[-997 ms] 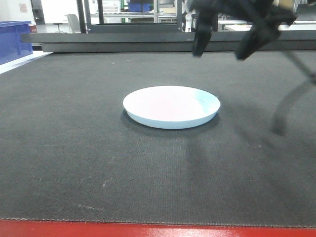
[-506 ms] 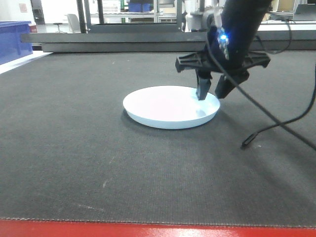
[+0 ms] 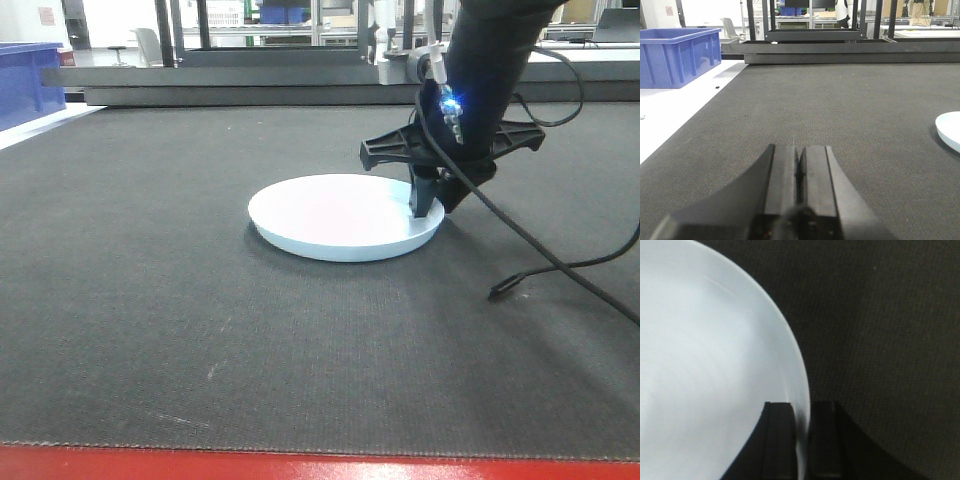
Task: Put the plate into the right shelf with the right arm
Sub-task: 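Lower the right gripper onto the white plate's rim and close it, then lift the white plate up off the table with the right gripper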
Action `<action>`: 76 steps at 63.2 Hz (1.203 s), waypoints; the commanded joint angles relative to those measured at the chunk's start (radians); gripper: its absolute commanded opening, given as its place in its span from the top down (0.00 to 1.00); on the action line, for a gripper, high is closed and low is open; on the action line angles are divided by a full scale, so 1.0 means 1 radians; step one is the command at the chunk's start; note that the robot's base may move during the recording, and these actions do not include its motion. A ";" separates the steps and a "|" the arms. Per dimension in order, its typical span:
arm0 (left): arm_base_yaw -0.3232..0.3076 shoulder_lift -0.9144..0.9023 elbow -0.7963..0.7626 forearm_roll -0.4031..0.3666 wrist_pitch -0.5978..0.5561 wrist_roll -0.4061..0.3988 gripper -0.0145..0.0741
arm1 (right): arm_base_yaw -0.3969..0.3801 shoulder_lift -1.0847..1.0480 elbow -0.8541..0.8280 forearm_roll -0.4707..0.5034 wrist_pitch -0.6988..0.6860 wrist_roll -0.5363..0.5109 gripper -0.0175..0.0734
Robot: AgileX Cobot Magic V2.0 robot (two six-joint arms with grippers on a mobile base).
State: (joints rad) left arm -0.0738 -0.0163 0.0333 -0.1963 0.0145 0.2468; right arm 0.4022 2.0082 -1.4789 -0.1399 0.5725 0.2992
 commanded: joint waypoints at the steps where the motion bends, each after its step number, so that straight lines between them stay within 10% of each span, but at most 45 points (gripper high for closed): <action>1: -0.005 -0.012 0.008 -0.002 -0.084 -0.002 0.89 | -0.001 -0.052 -0.031 -0.030 -0.039 -0.009 0.76; 29: -0.005 -0.012 0.008 -0.002 -0.084 -0.002 0.89 | -0.007 -0.237 0.033 -0.060 -0.073 -0.009 0.75; 76: -0.005 -0.012 0.008 -0.002 -0.084 -0.002 0.89 | -0.012 -1.117 0.839 -0.135 -0.506 -0.010 0.75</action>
State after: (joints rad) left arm -0.0738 -0.0163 0.0333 -0.1963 0.0145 0.2468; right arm 0.3903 1.0042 -0.6508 -0.2426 0.1757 0.2967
